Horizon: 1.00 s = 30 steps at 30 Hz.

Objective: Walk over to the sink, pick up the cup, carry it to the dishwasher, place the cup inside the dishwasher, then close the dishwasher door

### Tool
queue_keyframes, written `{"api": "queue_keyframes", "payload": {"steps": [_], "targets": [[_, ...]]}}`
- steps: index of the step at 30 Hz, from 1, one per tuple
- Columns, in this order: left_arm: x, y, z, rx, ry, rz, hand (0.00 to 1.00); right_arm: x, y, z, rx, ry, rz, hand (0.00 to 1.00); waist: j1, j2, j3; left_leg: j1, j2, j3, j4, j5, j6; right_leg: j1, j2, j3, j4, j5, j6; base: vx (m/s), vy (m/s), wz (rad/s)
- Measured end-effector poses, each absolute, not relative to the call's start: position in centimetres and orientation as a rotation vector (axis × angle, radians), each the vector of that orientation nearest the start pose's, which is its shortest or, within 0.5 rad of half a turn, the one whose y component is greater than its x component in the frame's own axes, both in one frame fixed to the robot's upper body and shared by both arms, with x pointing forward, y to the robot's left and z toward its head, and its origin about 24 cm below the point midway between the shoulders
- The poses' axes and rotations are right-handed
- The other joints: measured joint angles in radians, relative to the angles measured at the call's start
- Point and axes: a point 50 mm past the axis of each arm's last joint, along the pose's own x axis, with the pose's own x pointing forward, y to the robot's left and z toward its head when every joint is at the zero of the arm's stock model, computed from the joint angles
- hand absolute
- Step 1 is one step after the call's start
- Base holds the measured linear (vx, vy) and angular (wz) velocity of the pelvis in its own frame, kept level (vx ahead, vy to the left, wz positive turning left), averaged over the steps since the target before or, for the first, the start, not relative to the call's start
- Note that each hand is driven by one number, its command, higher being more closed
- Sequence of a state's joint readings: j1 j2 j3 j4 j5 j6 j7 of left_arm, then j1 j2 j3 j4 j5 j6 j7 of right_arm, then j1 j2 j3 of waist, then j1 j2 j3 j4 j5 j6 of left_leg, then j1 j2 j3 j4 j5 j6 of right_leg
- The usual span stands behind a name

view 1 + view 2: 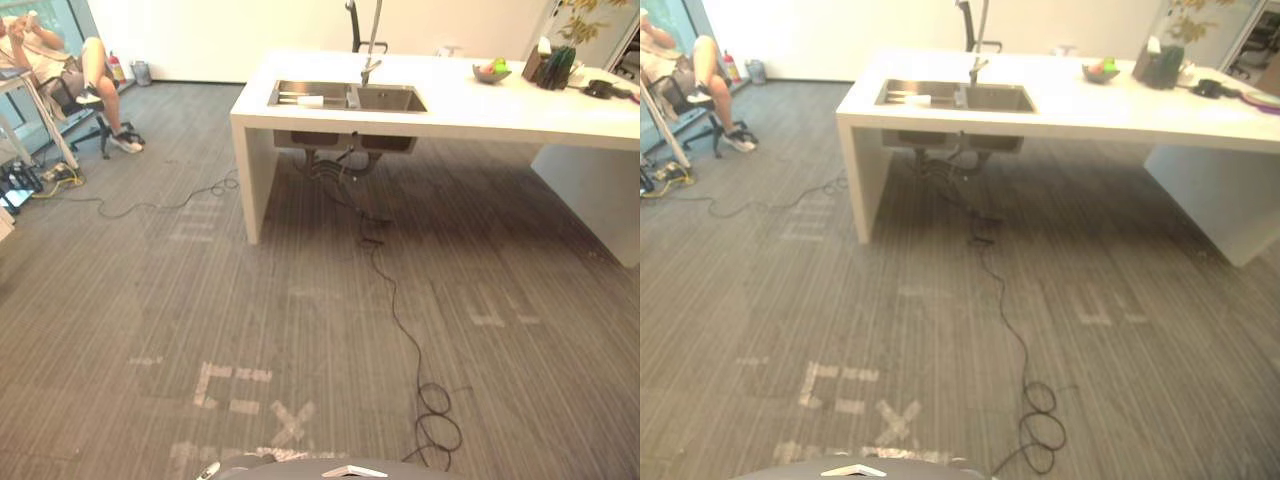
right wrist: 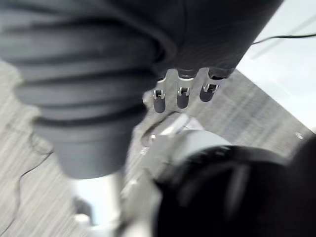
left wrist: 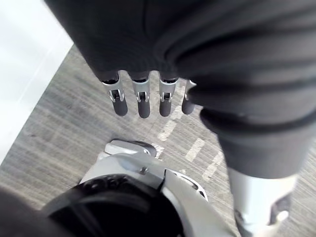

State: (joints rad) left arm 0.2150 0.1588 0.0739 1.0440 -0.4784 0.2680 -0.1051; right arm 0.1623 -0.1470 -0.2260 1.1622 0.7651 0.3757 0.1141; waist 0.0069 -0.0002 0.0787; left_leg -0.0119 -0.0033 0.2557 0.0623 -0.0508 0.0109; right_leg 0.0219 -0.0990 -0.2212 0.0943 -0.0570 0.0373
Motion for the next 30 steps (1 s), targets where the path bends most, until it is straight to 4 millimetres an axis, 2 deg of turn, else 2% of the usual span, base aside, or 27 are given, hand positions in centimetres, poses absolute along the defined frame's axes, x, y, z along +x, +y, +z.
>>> {"api": "queue_keyframes", "payload": {"steps": [1,2,3,4,5,6,7,9,14,15,22,25,30], "targets": [[2.1,20.6,-17.1,-0.478,1.395,0.362,0.00,1.8,-19.9,-17.3,0.927,1.360,-0.610,0.00,-0.004,-0.010,0.004,0.023,-0.006,0.009,-0.063,0.014,-0.012,0.010,0.002,-0.007,-0.037,0.016,-0.001,0.05,-0.034,-0.08],[2.2,20.6,-17.1,-0.479,1.394,0.359,0.00,1.9,-19.9,-17.3,0.930,1.353,-0.607,0.00,-0.004,-0.005,0.013,0.035,-0.006,0.020,-0.088,0.018,-0.017,0.017,0.003,-0.011,-0.053,0.023,0.002,0.08,-0.057,-0.14],[2.0,20.5,-17.1,-0.490,1.399,0.343,0.00,2.0,-20.1,-17.3,0.910,1.339,-0.604,0.00,-0.005,0.003,0.018,0.052,-0.008,0.033,-0.125,0.029,-0.030,0.022,0.005,-0.013,-0.077,0.043,0.000,0.09,-0.055,-0.13],[1.8,20.4,-17.2,-0.506,1.408,0.330,0.00,2.2,-20.2,-17.3,0.882,1.313,-0.609,0.00,-0.006,-0.005,0.018,0.073,-0.007,0.046,-0.147,0.034,-0.036,0.036,0.007,-0.014,-0.092,0.054,0.007,0.09,-0.058,-0.10],[1.8,20.3,-17.2,-0.515,1.407,0.323,0.00,2.2,-20.4,-17.3,0.860,1.303,-0.606,0.00,-0.006,0.003,0.023,0.076,-0.006,0.046,-0.147,0.036,-0.039,0.041,0.009,-0.015,-0.097,0.056,0.007,0.08,-0.053,-0.08],[1.8,20.2,-17.2,-0.535,1.402,0.312,0.00,2.4,-20.6,-17.3,0.804,1.297,-0.587,0.00,-0.006,-0.004,0.025,0.086,-0.003,0.046,-0.147,0.037,-0.040,0.054,0.015,-0.015,-0.108,0.057,0.007,0.08,-0.044,-0.08],[1.9,20.0,-17.2,-0.549,1.396,0.296,0.00,2.4,-20.9,-17.3,0.735,1.302,-0.558,0.00,-0.006,0.004,0.018,0.088,0.000,0.046,-0.147,0.037,-0.040,0.059,0.018,-0.016,-0.114,0.057,0.006,0.09,-0.040,-0.08],[1.7,20.0,-17.2,-0.559,1.391,0.282,0.00,2.8,-21.1,-17.3,0.665,1.289,-0.526,0.00,-0.006,0.002,0.018,0.100,0.004,0.046,-0.147,0.039,-0.039,0.074,0.021,-0.021,-0.121,0.059,0.007,0.09,-0.034,-0.02],[2.5,20.1,-17.2,-0.460,1.319,0.260,0.00,3.5,-21.4,-17.2,0.604,1.242,-0.509,0.00,-0.006,-0.001,0.014,0.103,0.021,0.043,-0.147,0.102,-0.017,0.084,0.038,-0.036,-0.145,0.075,0.018,0.13,-0.018,-0.01],[2.6,20.2,-17.2,-0.448,1.319,0.270,0.00,3.8,-21.5,-17.1,0.592,1.234,-0.507,0.00,-0.007,0.005,0.015,0.102,0.020,0.043,-0.146,0.100,-0.012,0.085,0.039,-0.037,-0.150,0.080,0.013,0.18,0.009,-0.06],[3.0,20.6,-17.2,-0.421,1.353,0.338,0.00,6.2,-21.1,-16.9,0.612,1.171,-0.481,0.00,-0.010,-0.002,0.050,0.123,0.014,0.030,-0.140,0.101,-0.008,0.123,0.044,-0.047,-0.174,0.081,0.020,0.10,-0.006,0.03],[2.7,20.2,-17.3,-0.542,1.376,0.391,0.00,7.2,-20.9,-16.8,0.626,1.151,-0.462,0.00,-0.010,0.005,0.054,0.125,0.017,0.024,-0.141,0.099,-0.012,0.126,0.045,-0.051,-0.174,0.081,0.020,-0.02,-0.012,0.04],[2.3,20.0,-17.3,-0.575,1.415,0.397,0.00,7.2,-20.9,-16.7,0.663,1.153,-0.451,0.00,-0.006,0.005,0.061,0.132,0.021,0.018,-0.147,0.102,-0.020,0.131,0.044,-0.059,-0.166,0.074,0.022,-0.08,-0.017,0.04]]}}
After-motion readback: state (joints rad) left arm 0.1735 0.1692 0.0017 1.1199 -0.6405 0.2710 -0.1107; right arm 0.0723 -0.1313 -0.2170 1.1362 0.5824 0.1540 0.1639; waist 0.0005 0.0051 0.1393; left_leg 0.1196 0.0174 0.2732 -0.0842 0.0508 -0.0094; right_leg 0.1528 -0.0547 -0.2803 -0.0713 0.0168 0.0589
